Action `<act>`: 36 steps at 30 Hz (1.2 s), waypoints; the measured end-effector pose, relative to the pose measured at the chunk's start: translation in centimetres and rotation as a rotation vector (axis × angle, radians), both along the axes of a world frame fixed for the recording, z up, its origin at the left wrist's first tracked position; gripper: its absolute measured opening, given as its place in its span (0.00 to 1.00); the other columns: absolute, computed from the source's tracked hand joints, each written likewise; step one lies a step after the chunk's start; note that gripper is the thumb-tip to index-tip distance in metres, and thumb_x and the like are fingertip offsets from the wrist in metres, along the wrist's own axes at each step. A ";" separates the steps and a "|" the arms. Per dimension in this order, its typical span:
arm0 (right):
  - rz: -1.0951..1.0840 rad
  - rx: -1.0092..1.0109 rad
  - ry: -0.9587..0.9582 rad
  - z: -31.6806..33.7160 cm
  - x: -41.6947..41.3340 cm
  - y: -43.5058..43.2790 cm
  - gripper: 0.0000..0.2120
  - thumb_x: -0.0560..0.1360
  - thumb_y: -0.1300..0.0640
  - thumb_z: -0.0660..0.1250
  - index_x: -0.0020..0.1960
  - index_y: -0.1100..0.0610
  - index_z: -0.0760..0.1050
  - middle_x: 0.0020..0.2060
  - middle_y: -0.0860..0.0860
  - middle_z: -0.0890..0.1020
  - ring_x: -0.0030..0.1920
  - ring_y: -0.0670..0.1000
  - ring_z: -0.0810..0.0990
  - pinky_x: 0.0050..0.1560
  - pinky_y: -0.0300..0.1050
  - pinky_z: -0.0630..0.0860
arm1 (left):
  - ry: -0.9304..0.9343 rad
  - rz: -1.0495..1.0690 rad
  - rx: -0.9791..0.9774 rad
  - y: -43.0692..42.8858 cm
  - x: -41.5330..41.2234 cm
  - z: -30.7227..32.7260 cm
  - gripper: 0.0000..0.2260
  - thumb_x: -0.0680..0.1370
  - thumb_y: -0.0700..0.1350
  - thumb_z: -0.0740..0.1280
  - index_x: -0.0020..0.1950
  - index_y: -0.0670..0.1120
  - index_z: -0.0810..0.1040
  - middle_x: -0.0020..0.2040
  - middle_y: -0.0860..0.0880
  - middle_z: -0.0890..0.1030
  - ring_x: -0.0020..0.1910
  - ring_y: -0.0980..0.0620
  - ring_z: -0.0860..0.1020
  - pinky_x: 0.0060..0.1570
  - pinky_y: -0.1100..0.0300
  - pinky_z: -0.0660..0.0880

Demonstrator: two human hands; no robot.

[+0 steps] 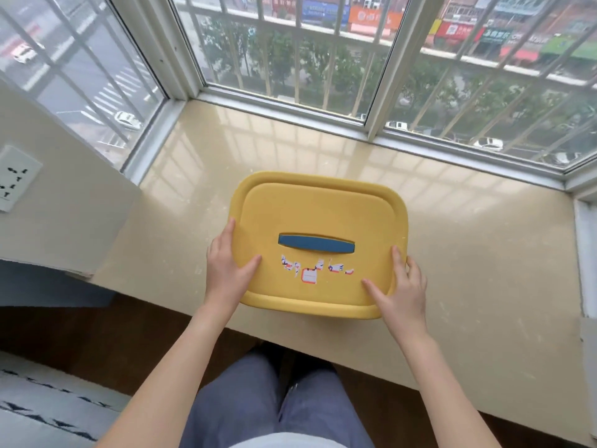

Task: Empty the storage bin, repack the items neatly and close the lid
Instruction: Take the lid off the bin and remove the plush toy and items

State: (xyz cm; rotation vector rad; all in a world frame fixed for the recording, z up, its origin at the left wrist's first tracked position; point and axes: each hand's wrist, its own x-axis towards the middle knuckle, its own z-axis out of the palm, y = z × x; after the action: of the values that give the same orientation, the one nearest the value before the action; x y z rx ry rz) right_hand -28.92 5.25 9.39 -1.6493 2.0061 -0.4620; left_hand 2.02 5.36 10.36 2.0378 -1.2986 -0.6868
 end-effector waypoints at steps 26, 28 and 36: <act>-0.068 0.040 0.043 -3.8 35.3 -7.4 0.40 0.71 0.46 0.74 0.77 0.57 0.62 0.70 0.66 0.66 0.68 0.66 0.65 0.70 0.58 0.63 | -0.031 -0.126 0.126 -11.0 35.7 -2.6 0.30 0.72 0.46 0.75 0.73 0.50 0.70 0.65 0.45 0.73 0.66 0.45 0.71 0.65 0.52 0.68; -0.085 0.074 0.024 -5.0 36.7 -9.4 0.39 0.73 0.46 0.73 0.77 0.56 0.60 0.72 0.65 0.64 0.71 0.65 0.62 0.72 0.56 0.59 | -0.028 -0.127 0.138 -13.5 36.7 -4.0 0.30 0.72 0.45 0.75 0.73 0.50 0.70 0.66 0.45 0.73 0.67 0.45 0.70 0.66 0.51 0.68; -0.160 0.126 -0.009 -13.7 37.8 -18.9 0.39 0.73 0.44 0.71 0.78 0.52 0.58 0.75 0.59 0.60 0.72 0.59 0.58 0.72 0.48 0.56 | -0.040 -0.146 0.146 -23.4 37.2 -13.9 0.30 0.71 0.44 0.76 0.72 0.48 0.71 0.66 0.43 0.73 0.66 0.44 0.71 0.65 0.53 0.67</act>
State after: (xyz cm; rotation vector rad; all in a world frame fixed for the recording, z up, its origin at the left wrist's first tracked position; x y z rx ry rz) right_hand 8.89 -13.62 -4.26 -1.4163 2.1245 -0.3889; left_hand 39.20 -17.99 -3.54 2.0958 -1.4699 -0.8327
